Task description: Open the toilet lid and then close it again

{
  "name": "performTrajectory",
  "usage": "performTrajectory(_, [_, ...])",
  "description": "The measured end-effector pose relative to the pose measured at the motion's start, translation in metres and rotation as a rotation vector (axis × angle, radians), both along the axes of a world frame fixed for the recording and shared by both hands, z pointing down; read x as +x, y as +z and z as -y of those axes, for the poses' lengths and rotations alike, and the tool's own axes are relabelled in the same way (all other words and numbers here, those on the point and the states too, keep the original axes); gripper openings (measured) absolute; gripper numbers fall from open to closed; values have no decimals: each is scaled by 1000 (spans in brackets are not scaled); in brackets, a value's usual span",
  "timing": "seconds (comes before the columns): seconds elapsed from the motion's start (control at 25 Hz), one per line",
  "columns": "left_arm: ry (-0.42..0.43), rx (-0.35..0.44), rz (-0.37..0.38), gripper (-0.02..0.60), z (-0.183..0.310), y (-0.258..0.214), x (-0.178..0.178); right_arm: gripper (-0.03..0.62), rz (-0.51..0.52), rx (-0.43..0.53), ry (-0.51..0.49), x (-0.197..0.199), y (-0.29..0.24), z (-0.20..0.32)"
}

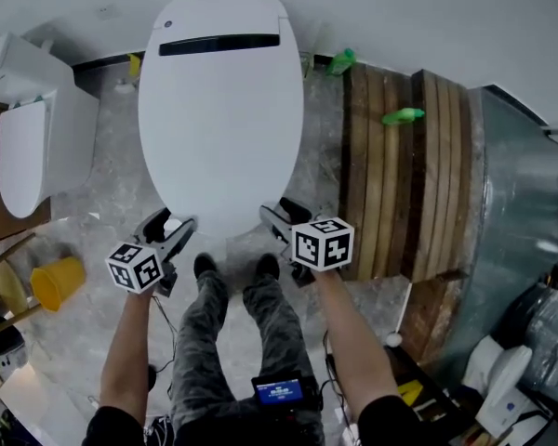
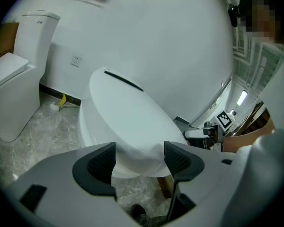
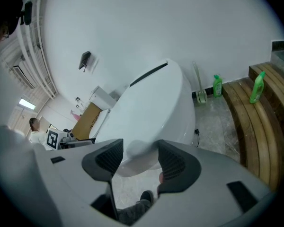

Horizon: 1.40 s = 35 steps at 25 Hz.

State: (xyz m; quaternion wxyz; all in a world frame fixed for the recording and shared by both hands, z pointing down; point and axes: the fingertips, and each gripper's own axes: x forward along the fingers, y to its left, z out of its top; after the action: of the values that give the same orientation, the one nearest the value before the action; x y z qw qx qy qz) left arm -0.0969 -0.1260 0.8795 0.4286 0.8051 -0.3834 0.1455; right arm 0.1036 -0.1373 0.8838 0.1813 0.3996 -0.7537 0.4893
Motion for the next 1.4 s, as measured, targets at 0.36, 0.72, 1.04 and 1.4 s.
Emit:
performTrajectory(0.36, [-19, 55, -120, 310, 13, -95, -4, 239, 67, 48, -33, 2, -89, 11])
performTrajectory(0.72, [-53, 89, -212, 311, 34, -163, -9, 239, 159, 73, 18, 0, -161, 38])
performTrajectory(1.04, [15, 177, -179, 310, 53, -212, -9, 239, 220, 117, 37, 0, -212, 66])
performTrajectory(1.4, [104, 358, -32, 310, 75, -269, 0, 239, 275, 147, 65, 2, -266, 100])
